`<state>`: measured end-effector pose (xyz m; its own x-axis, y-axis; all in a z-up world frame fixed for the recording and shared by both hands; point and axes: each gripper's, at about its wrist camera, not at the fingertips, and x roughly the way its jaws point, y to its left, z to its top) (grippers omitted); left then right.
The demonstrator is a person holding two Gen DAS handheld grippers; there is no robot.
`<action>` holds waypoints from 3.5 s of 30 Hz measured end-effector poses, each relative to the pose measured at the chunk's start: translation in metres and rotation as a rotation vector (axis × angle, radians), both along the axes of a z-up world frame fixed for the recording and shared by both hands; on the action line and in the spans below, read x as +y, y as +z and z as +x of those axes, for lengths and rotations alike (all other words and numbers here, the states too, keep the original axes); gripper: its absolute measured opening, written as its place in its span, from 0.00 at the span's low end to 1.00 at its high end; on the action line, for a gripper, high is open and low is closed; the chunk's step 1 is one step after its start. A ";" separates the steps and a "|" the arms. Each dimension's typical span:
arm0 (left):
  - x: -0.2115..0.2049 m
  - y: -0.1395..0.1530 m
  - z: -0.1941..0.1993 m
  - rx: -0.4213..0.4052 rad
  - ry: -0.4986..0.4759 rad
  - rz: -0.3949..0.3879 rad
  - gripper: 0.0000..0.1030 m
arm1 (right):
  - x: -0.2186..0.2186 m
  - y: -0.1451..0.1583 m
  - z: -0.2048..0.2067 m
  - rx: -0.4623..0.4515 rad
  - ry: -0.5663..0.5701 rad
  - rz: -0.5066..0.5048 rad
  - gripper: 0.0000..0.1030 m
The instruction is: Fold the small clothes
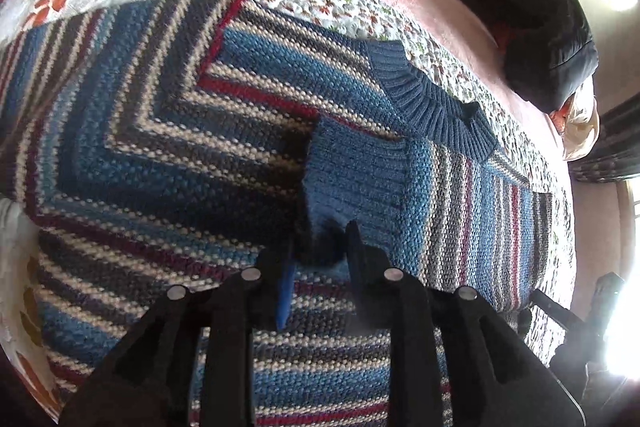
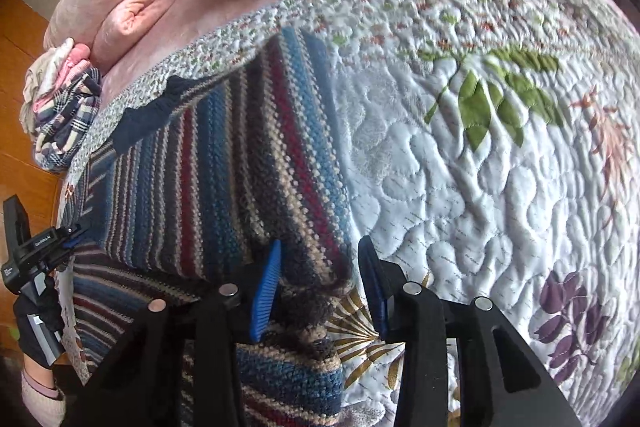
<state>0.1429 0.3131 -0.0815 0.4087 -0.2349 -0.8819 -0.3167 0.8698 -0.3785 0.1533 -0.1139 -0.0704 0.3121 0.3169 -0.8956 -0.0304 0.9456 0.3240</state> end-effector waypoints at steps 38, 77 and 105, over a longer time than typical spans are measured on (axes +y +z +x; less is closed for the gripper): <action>0.099 0.030 -0.094 -0.070 0.128 0.054 0.55 | 0.147 0.031 -0.036 -0.054 0.298 -0.007 0.54; 0.358 -0.030 -0.136 -0.044 0.760 0.027 0.13 | 0.161 -0.001 -0.037 -0.006 0.278 -0.140 0.54; 0.111 0.084 -0.055 -0.388 0.271 -0.031 0.11 | 0.124 0.013 -0.042 -0.058 0.230 -0.077 0.59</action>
<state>0.0884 0.4237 0.0024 0.7571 -0.0981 -0.6459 -0.3603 0.7621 -0.5380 0.1117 0.0104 -0.0571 0.2910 0.3167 -0.9028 -0.2642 0.9335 0.2423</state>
